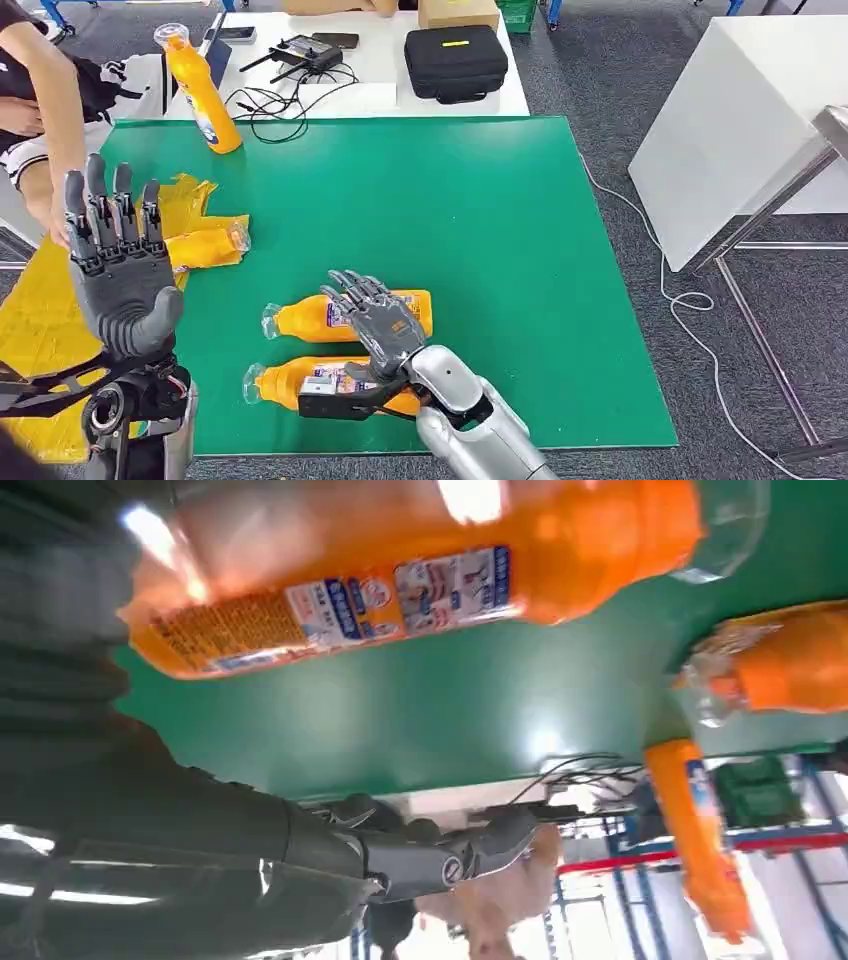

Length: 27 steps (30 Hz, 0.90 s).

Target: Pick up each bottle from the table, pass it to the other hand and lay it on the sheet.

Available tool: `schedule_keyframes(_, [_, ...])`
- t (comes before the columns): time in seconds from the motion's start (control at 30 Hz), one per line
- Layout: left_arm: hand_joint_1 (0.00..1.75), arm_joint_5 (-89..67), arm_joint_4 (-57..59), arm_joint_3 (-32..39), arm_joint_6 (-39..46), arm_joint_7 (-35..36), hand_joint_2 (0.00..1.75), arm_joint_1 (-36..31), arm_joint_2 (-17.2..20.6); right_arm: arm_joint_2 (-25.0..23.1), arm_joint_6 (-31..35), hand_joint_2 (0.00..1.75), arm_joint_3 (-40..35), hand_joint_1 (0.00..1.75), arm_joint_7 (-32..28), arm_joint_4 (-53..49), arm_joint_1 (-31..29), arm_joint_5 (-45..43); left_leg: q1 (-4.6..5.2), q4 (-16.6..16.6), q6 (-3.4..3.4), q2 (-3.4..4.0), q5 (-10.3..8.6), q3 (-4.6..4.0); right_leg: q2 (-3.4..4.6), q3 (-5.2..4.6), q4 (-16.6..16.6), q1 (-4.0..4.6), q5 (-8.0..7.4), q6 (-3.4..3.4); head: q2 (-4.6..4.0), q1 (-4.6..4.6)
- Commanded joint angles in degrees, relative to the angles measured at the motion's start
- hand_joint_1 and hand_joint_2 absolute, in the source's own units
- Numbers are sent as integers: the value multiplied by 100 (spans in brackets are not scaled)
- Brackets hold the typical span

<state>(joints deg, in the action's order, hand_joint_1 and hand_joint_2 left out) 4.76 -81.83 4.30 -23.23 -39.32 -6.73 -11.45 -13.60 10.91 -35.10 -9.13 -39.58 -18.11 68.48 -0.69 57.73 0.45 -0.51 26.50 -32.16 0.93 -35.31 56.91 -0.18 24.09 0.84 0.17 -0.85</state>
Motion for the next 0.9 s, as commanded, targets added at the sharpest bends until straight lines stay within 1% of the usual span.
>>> schedule_keyframes(0.03, [0,-301,341,-321,300,14,175,-150,154,69,489,175,17,0,618,617,-546,386,2,-8,2,0,4,20,-7,19,-6,-1,5,2,0,0])
schedule_keyframes(0.13, [0,-322,402,-277,399,11,175,-106,175,144,853,175,415,0,818,159,-474,348,3,-11,3,0,5,27,-10,27,-9,-1,6,3,0,0])
schedule_keyframes(0.17, [0,-330,399,-233,453,30,175,-84,178,190,822,175,597,0,931,-93,-439,371,1,-11,2,1,6,29,-11,29,-10,1,7,3,0,0])
schedule_keyframes(0.23, [0,-336,389,-222,465,34,175,-78,183,209,791,175,659,0,954,-151,-445,379,4,-6,2,-1,0,8,-7,7,-3,-4,2,2,0,0])
schedule_keyframes(0.27, [0,-336,345,-213,466,36,175,-63,177,208,745,175,793,0,1027,-214,-423,397,2,-10,3,-1,4,24,-11,24,-9,-1,5,3,0,-2])
schedule_keyframes(0.3, [0,-338,312,-212,467,39,175,-54,170,207,695,175,888,0,1124,-194,-432,428,3,-7,3,1,3,17,-7,16,-6,-2,3,3,0,2])
schedule_keyframes(0.33, [0,-344,246,-219,465,47,175,-33,163,217,655,175,969,0,1221,-119,-465,513,1,-11,3,2,6,30,-9,30,-11,1,6,3,0,0])
schedule_keyframes(0.37, [0,-357,214,-236,462,67,175,-19,164,207,605,175,1063,0,1240,-31,-491,514,4,-8,3,0,3,18,-9,18,-7,-2,4,3,0,0])
schedule_keyframes(0.47, [0,-361,206,-245,462,76,175,-16,164,211,623,175,1081,0,1215,-1,-498,522,3,-10,2,0,5,26,-11,25,-9,-1,6,3,0,-2])
schedule_keyframes(0.53, [0,-361,206,-245,462,76,175,-16,164,211,623,175,1081,0,1215,-1,-498,522,3,-5,2,-2,2,13,-9,13,-4,-2,4,2,0,0])
schedule_keyframes(0.57, [0,-361,207,-248,462,76,175,-16,160,204,620,175,1079,0,1216,10,-480,521,1,-10,3,1,8,31,-10,30,-9,1,8,3,0,0])
schedule_keyframes(0.63, [0,-376,235,-277,457,93,175,-35,160,179,425,175,1151,0,1294,223,-566,528,3,-7,2,4,3,14,-4,12,-5,-3,3,2,0,0])
schedule_keyframes(0.67, [0,-383,257,-312,454,97,175,-34,162,177,444,175,1192,0,1274,341,-595,535,1,-11,2,5,8,32,-6,29,-10,0,7,2,0,0])
schedule_keyframes(0.73, [0,-405,283,-334,481,93,175,-38,182,161,518,175,1257,0,1269,540,-665,544,2,-6,2,-2,2,15,-10,15,-5,-1,4,2,0,0])
schedule_keyframes(0.77, [0,-406,294,-331,485,91,175,-53,193,146,539,175,1304,0,1194,605,-699,502,1,-11,3,-2,5,31,-13,32,-11,1,7,3,0,0])
schedule_keyframes(0.8, [0,-405,294,-331,486,89,175,-63,192,138,554,175,1324,0,1164,644,-718,493,4,-9,3,0,3,22,-8,20,-7,-2,5,3,0,0])
schedule_keyframes(0.83, [0,-401,288,-324,491,89,175,-86,192,113,523,175,1352,0,1032,711,-756,447,1,-12,3,5,7,35,-6,34,-13,2,5,3,0,0])
schedule_keyframes(0.9, [0,-404,308,-327,489,103,175,-139,185,79,498,175,1329,0,856,759,-787,424,3,-7,2,3,2,16,-5,15,-6,-2,2,2,0,0])
